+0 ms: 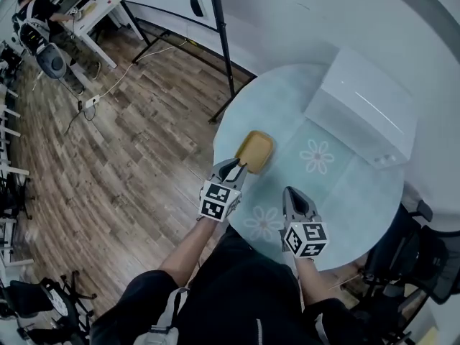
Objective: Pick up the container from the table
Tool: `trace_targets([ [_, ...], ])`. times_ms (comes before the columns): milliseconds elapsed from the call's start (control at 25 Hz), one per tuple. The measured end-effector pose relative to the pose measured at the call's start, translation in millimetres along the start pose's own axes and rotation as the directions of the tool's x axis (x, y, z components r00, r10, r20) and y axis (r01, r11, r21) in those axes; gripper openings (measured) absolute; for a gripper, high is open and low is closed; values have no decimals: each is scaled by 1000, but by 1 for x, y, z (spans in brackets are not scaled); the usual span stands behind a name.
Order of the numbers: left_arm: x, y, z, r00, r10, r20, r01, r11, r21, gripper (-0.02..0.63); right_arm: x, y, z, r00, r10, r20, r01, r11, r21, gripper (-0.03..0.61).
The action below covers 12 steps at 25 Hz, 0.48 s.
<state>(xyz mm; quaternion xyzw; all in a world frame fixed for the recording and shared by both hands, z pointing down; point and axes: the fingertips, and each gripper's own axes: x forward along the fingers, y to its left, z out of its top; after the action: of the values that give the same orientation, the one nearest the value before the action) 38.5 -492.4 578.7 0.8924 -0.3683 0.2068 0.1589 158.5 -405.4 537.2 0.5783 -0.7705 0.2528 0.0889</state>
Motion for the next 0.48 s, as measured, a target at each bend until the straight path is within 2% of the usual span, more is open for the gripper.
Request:
trace_targets([
  [200, 34, 26, -17, 996, -30, -83, 30, 1000, 6, 166, 21, -5, -1, 999, -24, -28, 24, 999, 24, 25],
  [480, 78, 48, -46, 980, -53, -190, 51, 999, -14, 170, 34, -11, -15, 996, -62, -69, 65, 997, 43, 25],
])
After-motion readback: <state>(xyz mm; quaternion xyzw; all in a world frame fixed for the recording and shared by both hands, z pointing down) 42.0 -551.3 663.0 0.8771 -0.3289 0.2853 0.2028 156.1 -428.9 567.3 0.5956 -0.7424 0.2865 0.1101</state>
